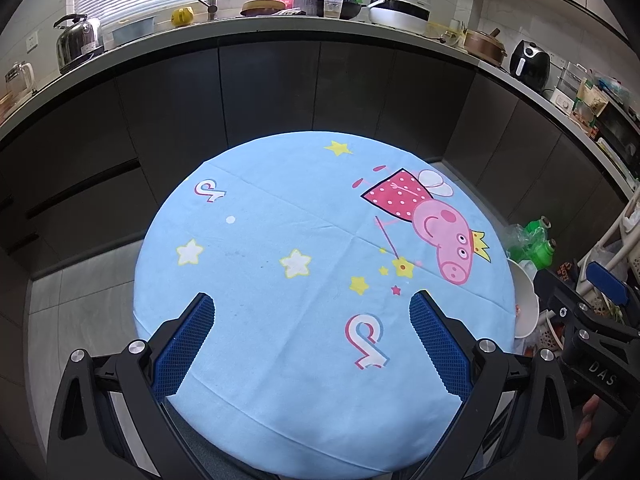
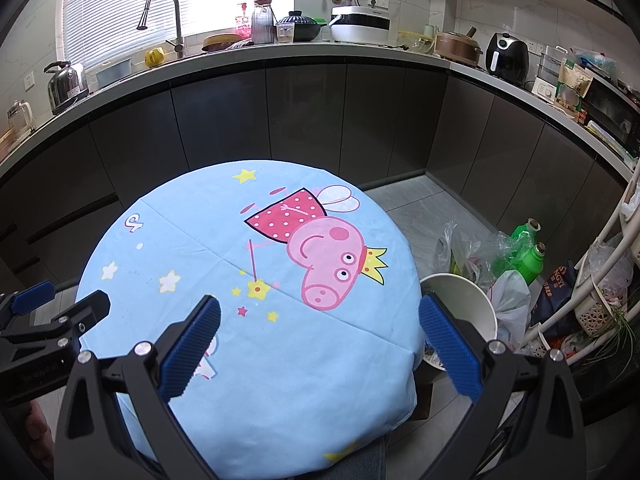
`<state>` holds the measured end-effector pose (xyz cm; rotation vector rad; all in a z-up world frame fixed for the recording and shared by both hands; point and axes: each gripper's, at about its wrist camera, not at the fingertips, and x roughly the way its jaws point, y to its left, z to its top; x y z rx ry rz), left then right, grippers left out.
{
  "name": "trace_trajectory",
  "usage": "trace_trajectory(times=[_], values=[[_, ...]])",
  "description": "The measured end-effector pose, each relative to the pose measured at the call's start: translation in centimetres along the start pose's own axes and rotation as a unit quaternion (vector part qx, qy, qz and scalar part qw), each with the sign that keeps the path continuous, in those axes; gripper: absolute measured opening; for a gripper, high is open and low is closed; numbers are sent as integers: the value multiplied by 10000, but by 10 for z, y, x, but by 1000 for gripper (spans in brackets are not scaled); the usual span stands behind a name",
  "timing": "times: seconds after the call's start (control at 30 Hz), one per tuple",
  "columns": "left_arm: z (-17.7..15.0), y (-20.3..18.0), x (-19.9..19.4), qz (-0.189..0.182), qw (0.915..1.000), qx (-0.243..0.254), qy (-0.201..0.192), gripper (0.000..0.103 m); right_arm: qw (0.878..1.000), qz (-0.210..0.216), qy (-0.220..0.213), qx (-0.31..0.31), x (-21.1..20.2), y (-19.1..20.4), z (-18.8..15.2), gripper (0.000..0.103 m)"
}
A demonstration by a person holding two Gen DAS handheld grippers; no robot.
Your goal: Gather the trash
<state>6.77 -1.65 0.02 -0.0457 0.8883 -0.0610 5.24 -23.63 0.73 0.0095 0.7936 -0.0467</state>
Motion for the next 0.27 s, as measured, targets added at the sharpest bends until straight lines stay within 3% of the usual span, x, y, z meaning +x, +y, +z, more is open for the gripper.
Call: trace_trajectory(times=[0.27], values=[[1,0,3,4,10000,24,7,94,10000,-1,0,-2,0,0,0,100]])
